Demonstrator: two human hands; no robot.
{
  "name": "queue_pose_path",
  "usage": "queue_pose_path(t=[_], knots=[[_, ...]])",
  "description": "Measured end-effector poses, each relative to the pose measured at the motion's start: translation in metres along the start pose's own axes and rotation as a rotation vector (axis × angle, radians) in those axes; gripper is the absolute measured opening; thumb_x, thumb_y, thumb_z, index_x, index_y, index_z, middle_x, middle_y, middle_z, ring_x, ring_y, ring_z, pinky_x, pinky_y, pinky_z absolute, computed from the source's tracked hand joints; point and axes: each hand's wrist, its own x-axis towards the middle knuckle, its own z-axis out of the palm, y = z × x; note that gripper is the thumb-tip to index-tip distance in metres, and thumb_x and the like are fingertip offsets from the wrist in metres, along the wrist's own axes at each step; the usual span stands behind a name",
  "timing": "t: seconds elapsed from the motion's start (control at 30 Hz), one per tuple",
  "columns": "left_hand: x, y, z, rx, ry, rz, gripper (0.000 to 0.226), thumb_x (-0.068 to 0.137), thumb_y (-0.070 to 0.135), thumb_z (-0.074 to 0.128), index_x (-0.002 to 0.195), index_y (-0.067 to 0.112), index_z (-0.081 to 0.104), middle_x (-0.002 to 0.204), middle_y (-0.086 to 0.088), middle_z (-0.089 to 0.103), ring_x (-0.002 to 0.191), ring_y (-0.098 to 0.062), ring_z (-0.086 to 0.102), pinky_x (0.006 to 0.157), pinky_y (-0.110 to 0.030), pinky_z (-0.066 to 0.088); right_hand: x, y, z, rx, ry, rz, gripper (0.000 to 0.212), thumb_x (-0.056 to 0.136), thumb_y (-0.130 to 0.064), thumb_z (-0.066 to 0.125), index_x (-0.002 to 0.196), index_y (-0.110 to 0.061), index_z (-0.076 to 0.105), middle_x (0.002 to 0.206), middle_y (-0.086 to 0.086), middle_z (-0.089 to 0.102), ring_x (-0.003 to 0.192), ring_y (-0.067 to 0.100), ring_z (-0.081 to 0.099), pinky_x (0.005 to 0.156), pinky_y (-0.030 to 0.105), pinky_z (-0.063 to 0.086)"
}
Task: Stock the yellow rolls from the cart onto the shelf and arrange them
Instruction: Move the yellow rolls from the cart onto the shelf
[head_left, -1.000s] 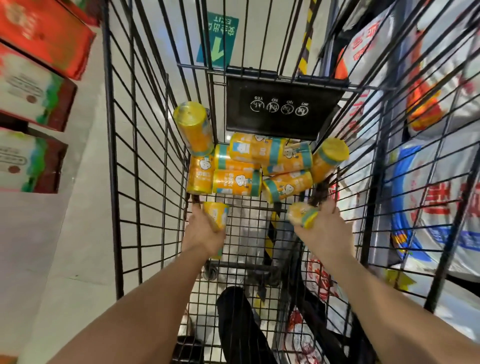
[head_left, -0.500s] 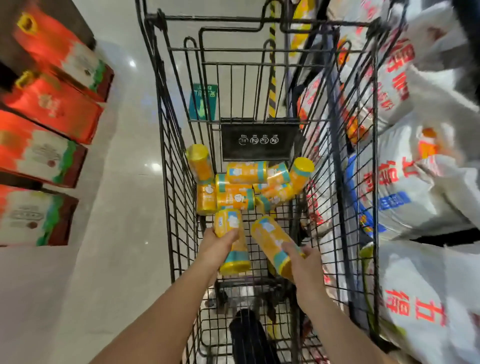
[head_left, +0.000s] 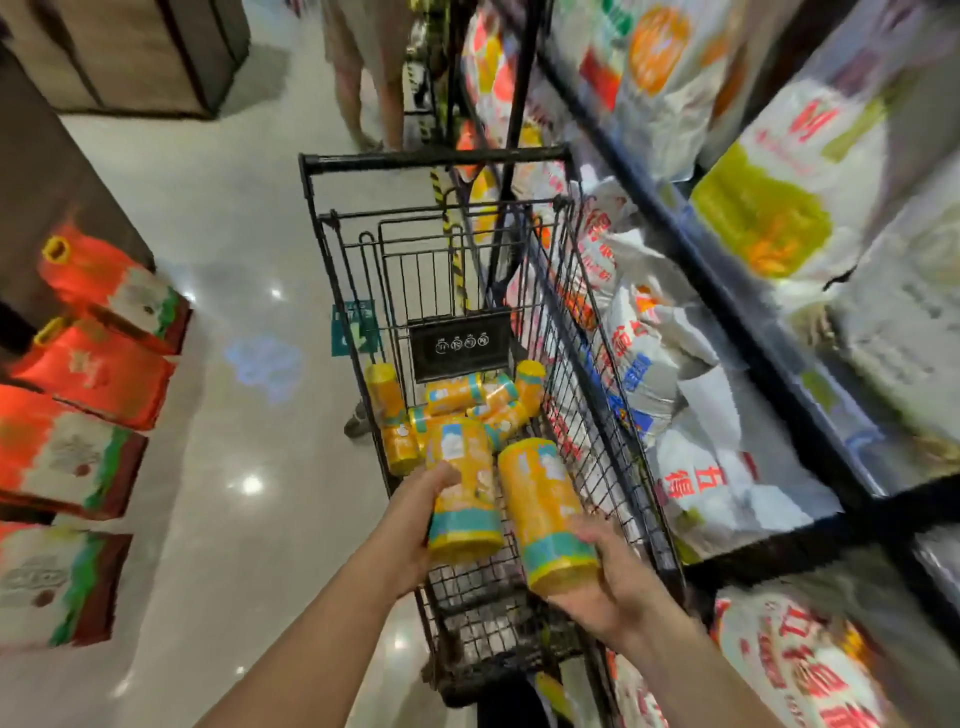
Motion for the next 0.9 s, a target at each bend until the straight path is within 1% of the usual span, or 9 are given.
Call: queue_pose_path(t=[0.07, 0.17, 0.27, 0.43, 0.53, 0.6, 0.73, 0.83, 0.9], knots=[[-0.031, 0.006, 0.006, 0.004, -0.081, 0.019, 0.037, 0.091, 0.022, 0.059, 0.127, 0.011, 0.057, 0.105, -0.017, 0.071, 0.074, -0.031, 0.072, 0.057, -0.041, 0.057, -0.031, 0.007, 0.005, 0.068, -0.04, -0.034, 0.081, 0.007, -0.016, 0.099, 0.084, 0.001, 0.077, 0.088, 0.025, 0.072, 0.067, 0.032, 0.072, 0.061, 0.039, 0.059], [-0.071, 0.014, 0.018, 0.067, -0.193, 0.072, 0.048, 0.082, 0.033, 0.069, 0.125, 0.012, 0.061, 0.106, -0.015, 0.074, 0.081, -0.03, 0.073, 0.061, -0.038, 0.057, -0.075, 0.016, 0.009, 0.062, -0.081, -0.107, 0.102, 0.018, -0.012, 0.1, 0.113, 0.002, 0.064, 0.107, 0.029, 0.069, 0.082, 0.036, 0.07, 0.068, 0.043, 0.06], [-0.102, 0.018, 0.033, 0.135, -0.259, 0.105, 0.064, 0.068, 0.034, 0.077, 0.126, 0.011, 0.06, 0.107, -0.015, 0.073, 0.083, -0.03, 0.073, 0.064, -0.04, 0.057, -0.114, 0.018, 0.013, -0.016, -0.082, -0.191, 0.111, 0.029, -0.01, 0.098, 0.131, -0.009, 0.053, 0.124, 0.035, 0.06, 0.099, 0.044, 0.064, 0.07, 0.048, 0.058], [-0.147, 0.021, 0.072, 0.213, -0.415, 0.163, 0.06, 0.069, 0.029, 0.076, 0.125, 0.013, 0.06, 0.108, -0.016, 0.073, 0.089, -0.034, 0.072, 0.068, -0.045, 0.059, -0.179, 0.014, 0.011, -0.129, 0.052, -0.452, 0.079, 0.058, 0.002, 0.077, 0.129, -0.022, 0.051, 0.12, 0.024, 0.067, 0.097, 0.037, 0.069, 0.066, 0.042, 0.059], [-0.169, 0.02, 0.099, 0.243, -0.51, 0.171, 0.048, 0.073, 0.021, 0.073, 0.119, 0.014, 0.062, 0.11, -0.016, 0.073, 0.096, -0.036, 0.071, 0.077, -0.052, 0.06, -0.207, 0.011, 0.001, -0.173, 0.182, -0.593, 0.095, 0.05, -0.009, 0.087, 0.134, -0.02, 0.044, 0.119, 0.018, 0.068, 0.103, 0.037, 0.068, 0.073, 0.044, 0.057], [-0.184, 0.017, 0.119, 0.275, -0.559, 0.167, 0.052, 0.071, 0.016, 0.073, 0.122, 0.009, 0.061, 0.111, -0.02, 0.072, 0.096, -0.038, 0.069, 0.083, -0.058, 0.056, -0.228, 0.008, -0.007, -0.176, 0.253, -0.676, 0.1, 0.046, -0.02, 0.089, 0.135, -0.018, 0.043, 0.117, 0.013, 0.07, 0.103, 0.034, 0.069, 0.076, 0.045, 0.057], [-0.217, 0.005, 0.16, 0.319, -0.652, 0.186, 0.053, 0.067, 0.015, 0.07, 0.117, 0.003, 0.06, 0.107, -0.024, 0.071, 0.086, -0.036, 0.069, 0.082, -0.056, 0.057, -0.279, -0.001, -0.025, -0.061, 0.261, -0.791, 0.068, 0.066, -0.015, 0.077, 0.128, -0.022, 0.049, 0.112, 0.01, 0.072, 0.097, 0.029, 0.071, 0.078, 0.046, 0.059], [-0.248, -0.011, 0.189, 0.364, -0.742, 0.225, 0.05, 0.066, 0.01, 0.076, 0.113, 0.004, 0.06, 0.102, -0.024, 0.07, 0.083, -0.034, 0.069, 0.079, -0.054, 0.058, -0.325, -0.005, -0.04, 0.003, 0.272, -0.883, 0.064, 0.068, -0.011, 0.074, 0.127, -0.02, 0.051, 0.108, 0.008, 0.072, 0.093, 0.024, 0.07, 0.084, 0.048, 0.056], [-0.27, -0.025, 0.207, 0.395, -0.797, 0.248, 0.049, 0.064, 0.007, 0.083, 0.109, 0.007, 0.062, 0.099, -0.023, 0.068, 0.083, -0.034, 0.068, 0.082, -0.059, 0.056, -0.357, -0.002, -0.051, 0.024, 0.315, -0.949, 0.058, 0.071, -0.013, 0.07, 0.126, -0.021, 0.053, 0.106, 0.008, 0.072, 0.093, 0.023, 0.069, 0.09, 0.052, 0.053]])
